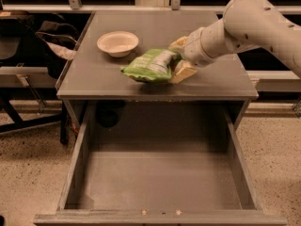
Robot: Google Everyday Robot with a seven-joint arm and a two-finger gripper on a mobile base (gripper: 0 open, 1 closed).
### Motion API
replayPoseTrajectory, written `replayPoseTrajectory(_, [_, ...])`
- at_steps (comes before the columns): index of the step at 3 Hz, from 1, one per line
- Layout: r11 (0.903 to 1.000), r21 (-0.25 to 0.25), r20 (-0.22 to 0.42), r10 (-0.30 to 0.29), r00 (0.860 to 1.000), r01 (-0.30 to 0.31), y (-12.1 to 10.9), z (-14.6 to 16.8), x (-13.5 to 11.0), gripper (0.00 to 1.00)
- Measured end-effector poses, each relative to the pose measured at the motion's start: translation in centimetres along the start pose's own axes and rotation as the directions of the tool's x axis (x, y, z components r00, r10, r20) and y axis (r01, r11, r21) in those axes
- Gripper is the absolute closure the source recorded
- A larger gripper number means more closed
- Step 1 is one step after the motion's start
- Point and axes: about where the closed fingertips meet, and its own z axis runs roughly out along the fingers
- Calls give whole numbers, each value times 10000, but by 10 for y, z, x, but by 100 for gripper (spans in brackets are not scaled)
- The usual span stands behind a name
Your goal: Pick green rice chip bag from top drawer and place on counter
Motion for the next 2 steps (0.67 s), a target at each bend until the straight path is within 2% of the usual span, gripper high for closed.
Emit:
replayPoseTrajectory(1, [10000,-1,1,0,10000,0,0,0,0,0])
replayPoseTrajectory(2, [10000,-1,1,0,10000,0,0,0,0,0])
